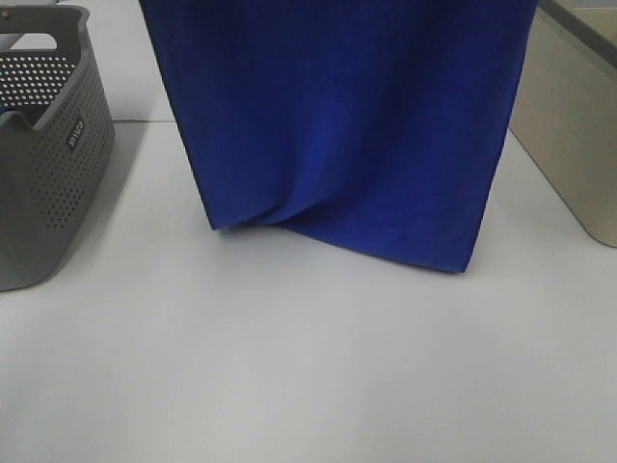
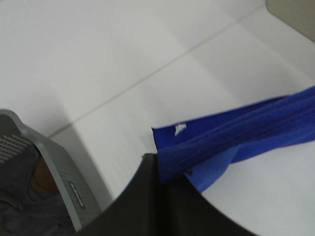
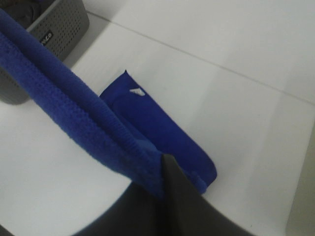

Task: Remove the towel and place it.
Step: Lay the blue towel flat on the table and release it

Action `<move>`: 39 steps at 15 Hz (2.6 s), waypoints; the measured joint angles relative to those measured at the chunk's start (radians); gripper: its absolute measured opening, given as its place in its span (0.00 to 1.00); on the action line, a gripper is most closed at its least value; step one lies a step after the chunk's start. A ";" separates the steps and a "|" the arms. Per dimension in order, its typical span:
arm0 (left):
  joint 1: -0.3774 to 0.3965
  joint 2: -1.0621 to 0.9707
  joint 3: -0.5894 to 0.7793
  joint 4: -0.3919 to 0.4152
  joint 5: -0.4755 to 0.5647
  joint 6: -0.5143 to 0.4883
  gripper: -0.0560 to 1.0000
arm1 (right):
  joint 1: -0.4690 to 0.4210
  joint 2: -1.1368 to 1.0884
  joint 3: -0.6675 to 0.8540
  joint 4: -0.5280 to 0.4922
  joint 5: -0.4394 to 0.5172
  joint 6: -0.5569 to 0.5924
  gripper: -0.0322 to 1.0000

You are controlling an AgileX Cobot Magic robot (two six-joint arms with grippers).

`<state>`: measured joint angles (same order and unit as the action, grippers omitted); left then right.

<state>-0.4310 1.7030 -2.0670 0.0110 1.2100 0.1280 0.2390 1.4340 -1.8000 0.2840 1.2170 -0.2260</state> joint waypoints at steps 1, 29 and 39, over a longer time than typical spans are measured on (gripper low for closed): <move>0.000 -0.036 0.097 -0.023 0.000 0.000 0.05 | 0.000 -0.024 0.064 0.004 0.000 0.002 0.05; -0.440 -0.640 1.458 -0.475 -0.186 -0.204 0.05 | 0.001 -0.728 1.201 0.192 0.006 0.014 0.05; -0.601 -0.268 1.408 -0.411 -0.299 -0.235 0.05 | 0.000 -0.727 1.333 0.117 0.004 0.025 0.05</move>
<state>-1.0320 1.4350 -0.6590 -0.4000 0.9110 -0.1070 0.2390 0.7070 -0.4670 0.4010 1.2210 -0.2010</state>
